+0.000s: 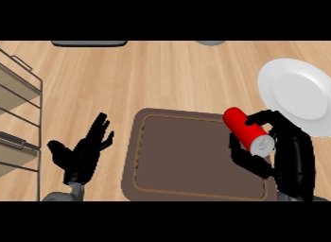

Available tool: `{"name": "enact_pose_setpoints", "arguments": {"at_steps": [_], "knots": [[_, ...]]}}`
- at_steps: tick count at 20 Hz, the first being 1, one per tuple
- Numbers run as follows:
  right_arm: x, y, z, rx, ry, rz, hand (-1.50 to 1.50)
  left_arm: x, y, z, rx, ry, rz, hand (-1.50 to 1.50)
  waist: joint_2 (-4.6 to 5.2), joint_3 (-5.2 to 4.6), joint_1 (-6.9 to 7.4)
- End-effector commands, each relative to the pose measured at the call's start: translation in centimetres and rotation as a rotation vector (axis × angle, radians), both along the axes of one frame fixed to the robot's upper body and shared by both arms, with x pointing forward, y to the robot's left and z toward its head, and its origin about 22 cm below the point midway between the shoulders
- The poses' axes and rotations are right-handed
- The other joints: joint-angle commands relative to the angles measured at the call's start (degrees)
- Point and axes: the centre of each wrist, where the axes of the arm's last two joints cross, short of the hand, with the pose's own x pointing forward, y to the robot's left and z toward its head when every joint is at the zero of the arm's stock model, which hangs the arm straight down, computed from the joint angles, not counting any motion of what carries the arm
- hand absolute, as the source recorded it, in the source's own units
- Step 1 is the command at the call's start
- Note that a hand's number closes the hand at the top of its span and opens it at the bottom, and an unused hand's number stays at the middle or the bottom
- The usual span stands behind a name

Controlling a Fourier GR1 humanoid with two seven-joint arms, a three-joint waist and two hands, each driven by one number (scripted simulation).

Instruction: Pick the can from the tray and place it in the plate

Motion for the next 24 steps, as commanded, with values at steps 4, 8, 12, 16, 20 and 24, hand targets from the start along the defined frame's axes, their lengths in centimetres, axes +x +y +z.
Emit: {"name": "enact_pose_setpoints", "arguments": {"at_steps": [4,8,12,16,20,24], "knots": [[1.2,-3.7,1.0,0.166,-0.138,-0.141,1.5,-0.3,1.6,-0.5,0.118,0.136,0.028,0.0,0.66,2.66,1.63],[2.5,-8.0,0.1,0.083,-0.161,-0.223,1.5,0.1,3.2,-0.3,0.136,0.126,0.036,0.0,0.89,2.68,2.09],[4.4,-11.8,-0.7,0.063,-0.195,-0.339,1.5,0.6,1.9,-0.5,0.122,0.12,0.006,0.0,1.28,2.75,2.71],[6.2,-15.3,-0.4,0.049,-0.213,-0.388,1.5,-0.4,1.2,-1.0,0.114,0.118,-0.029,0.0,1.29,2.79,3.99],[7.6,-18.3,0.2,0.058,-0.218,-0.398,1.5,0.3,1.4,-0.4,0.126,0.101,-0.029,0.0,1.49,2.93,4.82],[8.6,-21.0,0.1,0.063,-0.21,-0.406,1.5,0.1,0.6,-0.5,0.118,0.104,-0.03,0.0,1.54,2.95,5.31]]}}
